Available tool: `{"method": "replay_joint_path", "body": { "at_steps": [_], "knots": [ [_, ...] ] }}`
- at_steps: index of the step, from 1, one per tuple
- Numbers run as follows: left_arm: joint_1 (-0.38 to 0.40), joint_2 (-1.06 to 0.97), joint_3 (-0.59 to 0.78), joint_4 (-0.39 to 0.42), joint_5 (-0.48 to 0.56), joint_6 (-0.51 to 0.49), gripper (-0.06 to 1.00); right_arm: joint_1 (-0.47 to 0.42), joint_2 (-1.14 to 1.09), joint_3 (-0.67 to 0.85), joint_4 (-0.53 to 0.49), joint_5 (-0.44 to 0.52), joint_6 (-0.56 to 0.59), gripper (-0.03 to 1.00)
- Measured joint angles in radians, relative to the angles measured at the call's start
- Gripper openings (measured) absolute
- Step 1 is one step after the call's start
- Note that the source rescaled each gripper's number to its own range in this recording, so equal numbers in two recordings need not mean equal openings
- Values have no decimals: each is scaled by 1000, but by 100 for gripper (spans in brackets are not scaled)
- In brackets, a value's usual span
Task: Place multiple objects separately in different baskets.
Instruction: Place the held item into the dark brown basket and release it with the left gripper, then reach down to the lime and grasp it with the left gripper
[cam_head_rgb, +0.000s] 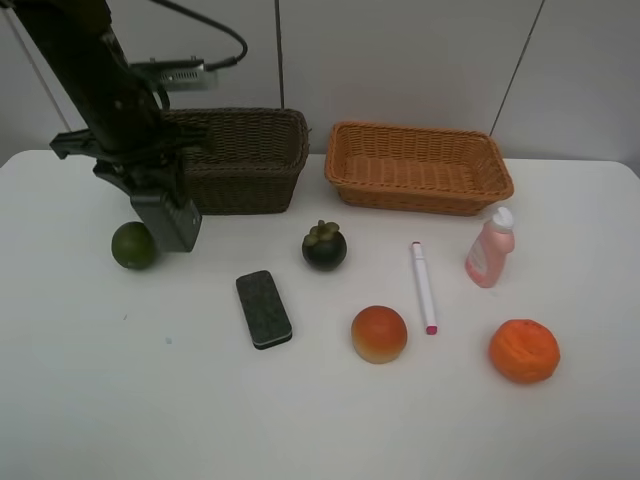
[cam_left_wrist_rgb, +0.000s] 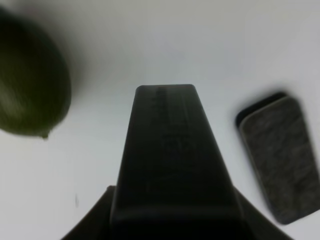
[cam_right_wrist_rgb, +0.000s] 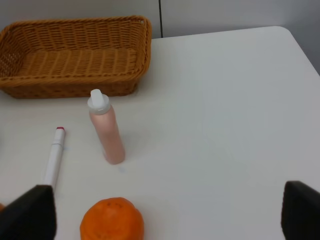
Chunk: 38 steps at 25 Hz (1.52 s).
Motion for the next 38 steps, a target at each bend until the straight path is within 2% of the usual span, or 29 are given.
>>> {"method": "replay_joint_path", "body": {
  "at_steps": [3, 8, 11, 17, 18, 21, 22, 23, 26, 30, 31, 35, 38],
  "knots": [
    [25, -8, -170, -7, -5, 8, 0, 0, 0, 0, 0, 0, 0, 100],
    [117, 102, -393, -4, -50, 5, 0, 0, 0, 0, 0, 0, 0, 100],
    [150, 207, -439, 7, -81, 3, 0, 0, 0, 0, 0, 0, 0, 100],
    [155, 363, -439, 7, -157, 35, 1, 0, 0, 0, 0, 0, 0, 100],
    [155, 371, -439, 7, -161, 47, 10, 0, 0, 0, 0, 0, 0, 100],
    [155, 375, -443, 7, -153, 66, 72, 0, 0, 0, 0, 0, 0, 100],
    [155, 373, -448, 7, -145, 66, 85, 0, 0, 0, 0, 0, 0, 100],
    [155, 372, -452, 7, -128, 66, 92, 0, 0, 0, 0, 0, 0, 100],
    [155, 368, -489, 7, -41, 56, 99, 0, 0, 0, 0, 0, 0, 100],
    [155, 347, -602, 7, 169, 50, 100, 0, 0, 0, 0, 0, 0, 100],
    [155, 339, -631, 7, 193, 51, 100, 0, 0, 0, 0, 0, 0, 100],
    [155, 269, -600, 6, 214, 54, 100, 0, 0, 0, 0, 0, 0, 100],
    [154, 174, -465, 13, 213, 66, 100, 0, 0, 0, 0, 0, 0, 100]
  ]
}}
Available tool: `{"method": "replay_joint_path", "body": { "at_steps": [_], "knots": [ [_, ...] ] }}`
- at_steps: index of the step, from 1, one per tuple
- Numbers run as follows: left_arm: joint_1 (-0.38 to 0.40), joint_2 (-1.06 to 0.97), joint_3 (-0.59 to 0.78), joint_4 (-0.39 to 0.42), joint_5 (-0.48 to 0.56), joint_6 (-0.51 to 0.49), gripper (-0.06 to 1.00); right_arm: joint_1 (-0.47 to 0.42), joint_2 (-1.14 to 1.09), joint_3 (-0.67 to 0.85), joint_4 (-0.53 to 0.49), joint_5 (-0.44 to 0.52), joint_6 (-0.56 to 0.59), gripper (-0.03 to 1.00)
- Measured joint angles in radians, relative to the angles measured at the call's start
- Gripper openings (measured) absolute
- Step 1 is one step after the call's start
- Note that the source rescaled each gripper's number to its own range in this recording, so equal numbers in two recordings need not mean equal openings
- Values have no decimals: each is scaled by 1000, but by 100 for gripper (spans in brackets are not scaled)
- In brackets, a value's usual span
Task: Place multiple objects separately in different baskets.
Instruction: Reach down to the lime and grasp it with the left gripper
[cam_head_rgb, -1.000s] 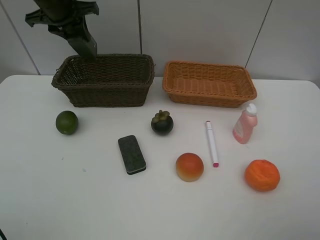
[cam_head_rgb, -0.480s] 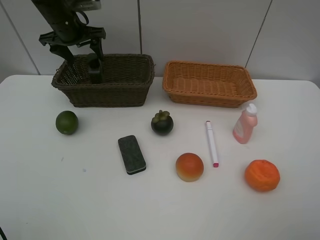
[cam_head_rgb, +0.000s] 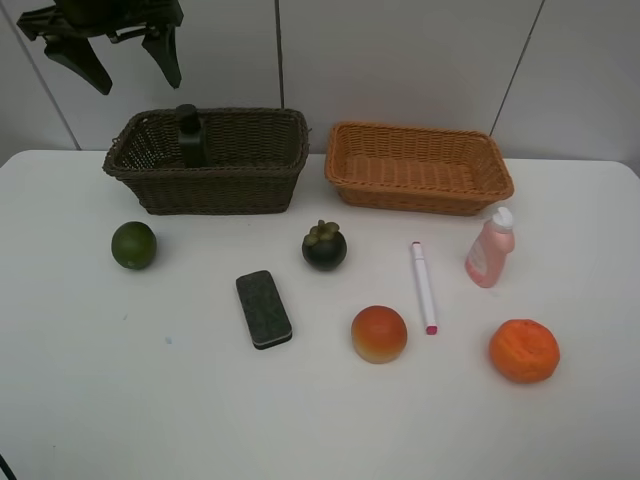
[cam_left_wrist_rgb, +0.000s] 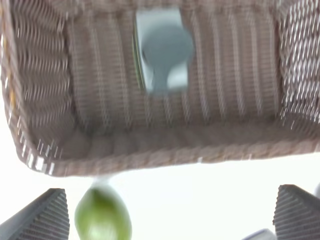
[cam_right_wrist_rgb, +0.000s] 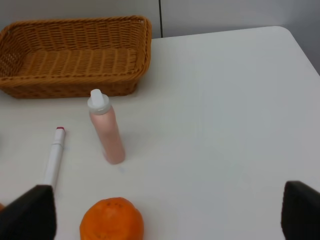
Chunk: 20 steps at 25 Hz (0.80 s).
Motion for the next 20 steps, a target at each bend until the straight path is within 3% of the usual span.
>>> {"method": "replay_joint_path", "body": {
  "at_steps": [10, 13, 20],
  "knots": [
    [0, -352, 602, 82, -15, -9, 100, 0, 0, 0, 0, 0, 0, 100],
    [0, -363, 738, 125, -112, -11, 100, 0, 0, 0, 0, 0, 0, 100],
    [0, -347, 949, 156, -450, -23, 100, 0, 0, 0, 0, 0, 0, 100]
  ]
}}
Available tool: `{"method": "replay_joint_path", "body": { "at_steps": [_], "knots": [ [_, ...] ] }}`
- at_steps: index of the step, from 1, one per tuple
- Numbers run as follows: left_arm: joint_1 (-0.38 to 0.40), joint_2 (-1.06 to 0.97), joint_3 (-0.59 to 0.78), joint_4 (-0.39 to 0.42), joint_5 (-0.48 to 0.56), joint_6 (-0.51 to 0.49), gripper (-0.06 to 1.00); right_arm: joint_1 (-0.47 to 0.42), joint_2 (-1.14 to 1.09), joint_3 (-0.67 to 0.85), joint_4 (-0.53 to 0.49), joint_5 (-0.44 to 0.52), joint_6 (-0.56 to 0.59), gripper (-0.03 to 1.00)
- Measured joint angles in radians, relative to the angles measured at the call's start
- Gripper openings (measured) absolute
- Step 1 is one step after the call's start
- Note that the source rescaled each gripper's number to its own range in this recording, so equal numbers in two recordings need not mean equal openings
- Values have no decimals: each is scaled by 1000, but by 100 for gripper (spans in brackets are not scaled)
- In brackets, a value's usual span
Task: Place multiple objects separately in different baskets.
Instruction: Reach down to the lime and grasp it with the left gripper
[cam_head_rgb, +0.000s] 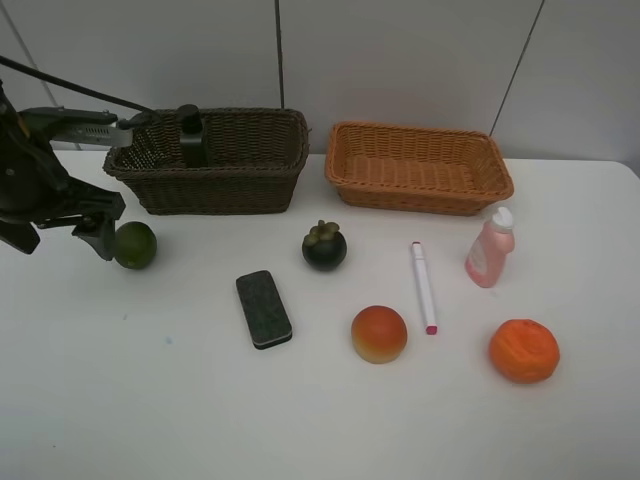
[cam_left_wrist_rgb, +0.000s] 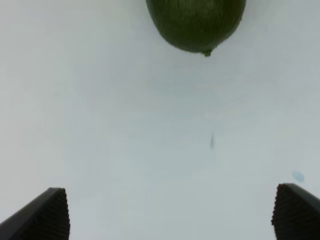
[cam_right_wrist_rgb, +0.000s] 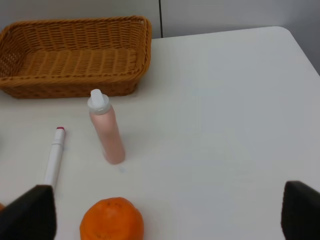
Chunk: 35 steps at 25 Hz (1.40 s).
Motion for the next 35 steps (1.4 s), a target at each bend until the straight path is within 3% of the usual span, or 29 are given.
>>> {"method": "replay_joint_path", "body": {
  "at_steps": [7, 23, 28, 35],
  "knots": [
    [0, 110, 20, 78, -199, -91, 100, 0, 0, 0, 0, 0, 0, 100],
    [0, 314, 22, 85, -480, -118, 100, 0, 0, 0, 0, 0, 0, 100],
    [0, 320, 22, 85, -553, -119, 100, 0, 0, 0, 0, 0, 0, 100],
    [0, 322, 22, 85, -568, -125, 100, 0, 0, 0, 0, 0, 0, 100]
  ]
}}
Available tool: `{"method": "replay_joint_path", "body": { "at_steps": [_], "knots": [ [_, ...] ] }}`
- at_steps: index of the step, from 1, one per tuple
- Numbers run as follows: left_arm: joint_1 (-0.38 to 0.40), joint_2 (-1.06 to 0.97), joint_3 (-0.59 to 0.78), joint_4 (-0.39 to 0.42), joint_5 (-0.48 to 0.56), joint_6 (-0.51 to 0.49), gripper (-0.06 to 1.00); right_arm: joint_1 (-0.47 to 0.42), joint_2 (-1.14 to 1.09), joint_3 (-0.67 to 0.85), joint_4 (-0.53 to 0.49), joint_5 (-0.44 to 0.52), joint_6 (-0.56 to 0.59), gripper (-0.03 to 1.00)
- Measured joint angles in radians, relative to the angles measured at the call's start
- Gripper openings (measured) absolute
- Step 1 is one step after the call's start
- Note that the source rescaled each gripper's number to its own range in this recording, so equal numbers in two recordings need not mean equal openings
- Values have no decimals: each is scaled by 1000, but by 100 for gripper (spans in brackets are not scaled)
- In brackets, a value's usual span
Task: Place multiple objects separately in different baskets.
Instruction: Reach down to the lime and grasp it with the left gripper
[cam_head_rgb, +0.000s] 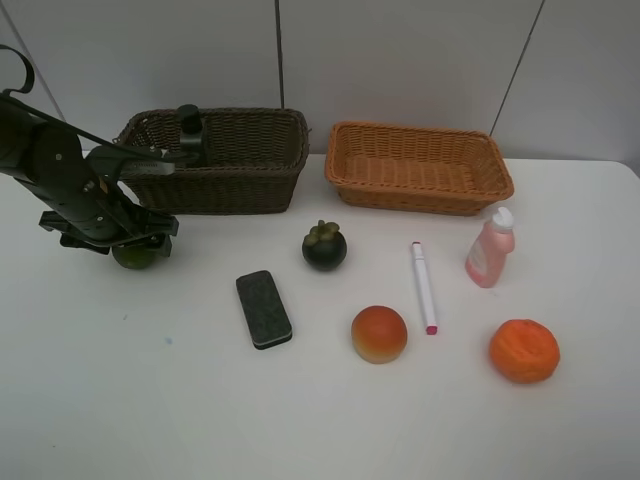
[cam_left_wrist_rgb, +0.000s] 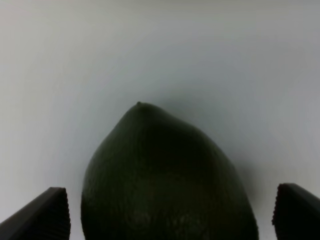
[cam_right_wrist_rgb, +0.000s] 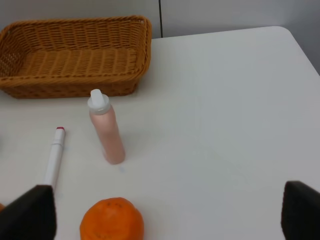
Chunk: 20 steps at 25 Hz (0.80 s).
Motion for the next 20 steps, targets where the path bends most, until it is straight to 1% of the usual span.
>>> {"method": "replay_joint_path", "body": {
  "at_steps": [4, 9, 16, 17, 18, 19, 20],
  "knots": [
    [0, 0, 0, 0, -7, 0, 100, 0, 0, 0, 0, 0, 0, 100],
    [0, 11, 0, 0, -43, -2, 100, 0, 0, 0, 0, 0, 0, 100],
    [0, 52, 0, 3, -61, -27, 100, 0, 0, 0, 0, 0, 0, 100],
    [0, 52, 0, 3, -61, -32, 97, 0, 0, 0, 0, 0, 0, 100],
    [0, 52, 0, 3, -62, -39, 91, 0, 0, 0, 0, 0, 0, 100],
    [1, 52, 0, 4, -62, -43, 80, 0, 0, 0, 0, 0, 0, 100],
    [1, 52, 0, 4, -63, -45, 66, 0, 0, 0, 0, 0, 0, 100]
  ]
}}
